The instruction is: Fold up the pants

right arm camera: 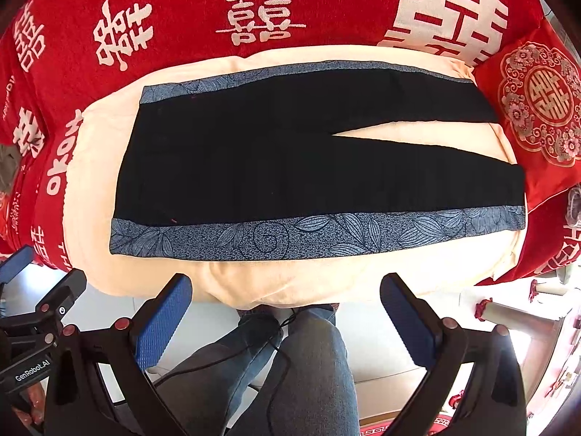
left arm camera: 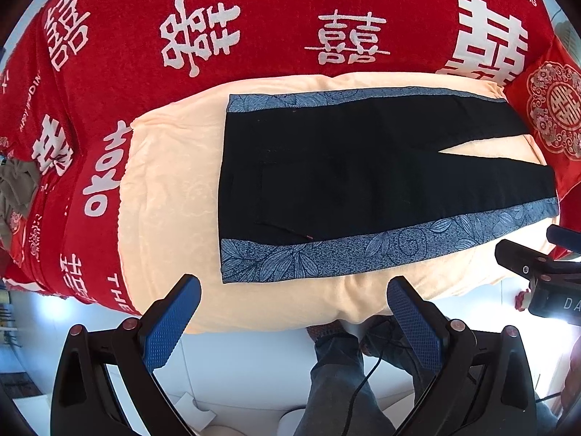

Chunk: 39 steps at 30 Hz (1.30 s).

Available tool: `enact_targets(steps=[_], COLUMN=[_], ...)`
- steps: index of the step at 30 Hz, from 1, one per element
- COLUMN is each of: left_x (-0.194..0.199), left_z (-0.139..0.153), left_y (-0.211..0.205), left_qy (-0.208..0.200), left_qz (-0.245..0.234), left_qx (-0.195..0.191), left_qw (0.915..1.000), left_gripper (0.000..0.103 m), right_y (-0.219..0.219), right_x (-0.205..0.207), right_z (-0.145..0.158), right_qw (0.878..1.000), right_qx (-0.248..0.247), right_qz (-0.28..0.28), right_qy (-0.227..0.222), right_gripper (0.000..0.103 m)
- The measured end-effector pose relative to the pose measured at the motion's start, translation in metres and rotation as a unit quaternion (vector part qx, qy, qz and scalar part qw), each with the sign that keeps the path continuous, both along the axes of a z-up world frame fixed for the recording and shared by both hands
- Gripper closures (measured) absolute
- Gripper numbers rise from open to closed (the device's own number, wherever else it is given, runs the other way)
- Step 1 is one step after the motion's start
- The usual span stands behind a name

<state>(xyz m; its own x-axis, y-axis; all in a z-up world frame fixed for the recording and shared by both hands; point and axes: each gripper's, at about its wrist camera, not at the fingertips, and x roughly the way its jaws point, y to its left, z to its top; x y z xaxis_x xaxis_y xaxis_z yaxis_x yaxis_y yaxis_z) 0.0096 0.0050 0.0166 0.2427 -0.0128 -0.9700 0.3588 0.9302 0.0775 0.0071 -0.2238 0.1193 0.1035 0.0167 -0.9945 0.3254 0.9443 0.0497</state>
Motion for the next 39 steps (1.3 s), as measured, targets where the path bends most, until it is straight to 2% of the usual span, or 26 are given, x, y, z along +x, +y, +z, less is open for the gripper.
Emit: enact_targets(steps=[14, 39], left_x=[0.007, 0.032], left_z=[-0.002, -0.018], left_y=[-0.001, -0.007], left_qy=[-0.002, 0.021], left_qz=[-0.004, 0.002], left_qx=[0.004, 0.002], left_qw=[1.0, 0.9998], left_gripper=[0.0, 0.0], right_y=[-0.002, -0.003], right_x=[0.007, 0.025], right_z=[-0.002, -0.019], right_qw=[1.0, 1.0], right_qx=[-0.001, -0.004], right_qz=[-0.005, 0.006], right_qy=[0.003, 0.03], right_gripper=[0.0, 0.0])
